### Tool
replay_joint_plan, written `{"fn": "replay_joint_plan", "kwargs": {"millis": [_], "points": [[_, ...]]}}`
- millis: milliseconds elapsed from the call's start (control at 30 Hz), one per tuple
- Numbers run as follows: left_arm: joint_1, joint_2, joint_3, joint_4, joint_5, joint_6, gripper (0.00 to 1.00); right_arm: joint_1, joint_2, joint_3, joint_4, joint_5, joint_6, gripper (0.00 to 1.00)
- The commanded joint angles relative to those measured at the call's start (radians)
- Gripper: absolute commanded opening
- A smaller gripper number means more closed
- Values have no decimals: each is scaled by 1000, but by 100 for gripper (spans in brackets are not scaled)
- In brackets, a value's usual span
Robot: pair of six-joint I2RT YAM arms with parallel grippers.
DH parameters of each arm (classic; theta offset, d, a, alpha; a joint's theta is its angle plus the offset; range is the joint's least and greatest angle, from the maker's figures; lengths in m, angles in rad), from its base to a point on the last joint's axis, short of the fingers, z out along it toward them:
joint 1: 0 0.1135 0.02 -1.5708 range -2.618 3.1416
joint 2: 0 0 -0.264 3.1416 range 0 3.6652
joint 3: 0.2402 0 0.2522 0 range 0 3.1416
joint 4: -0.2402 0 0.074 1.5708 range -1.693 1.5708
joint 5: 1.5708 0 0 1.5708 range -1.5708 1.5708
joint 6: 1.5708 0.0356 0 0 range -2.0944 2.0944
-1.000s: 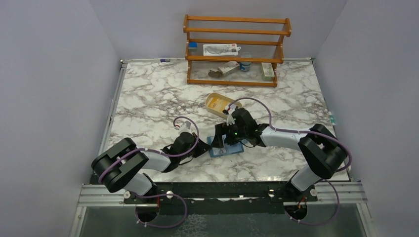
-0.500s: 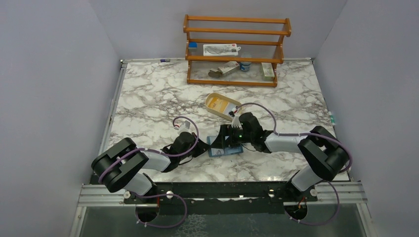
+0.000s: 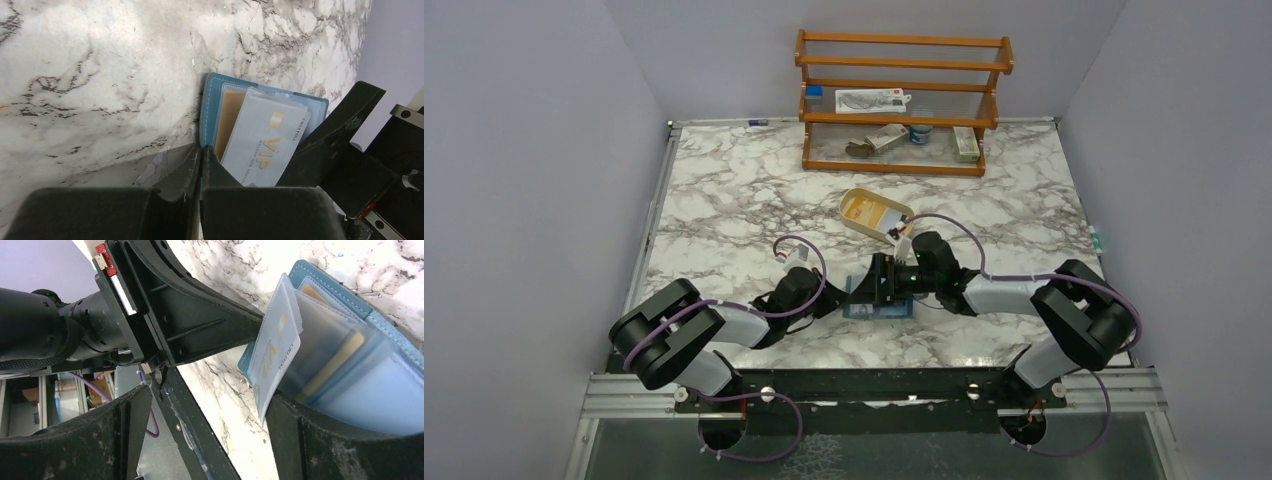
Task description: Take the credit cards out of the card holder
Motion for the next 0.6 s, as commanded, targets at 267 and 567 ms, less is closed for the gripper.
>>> {"fn": "replay_joint_plan", "kwargs": {"millis": [267,567], "points": [[-3,-14,-8,-15,-33,3,0,17,131,3,166,-49,33,88],[-3,-18,-8,-15,-36,1,0,16,214,36,172,-64,31,89]]}}
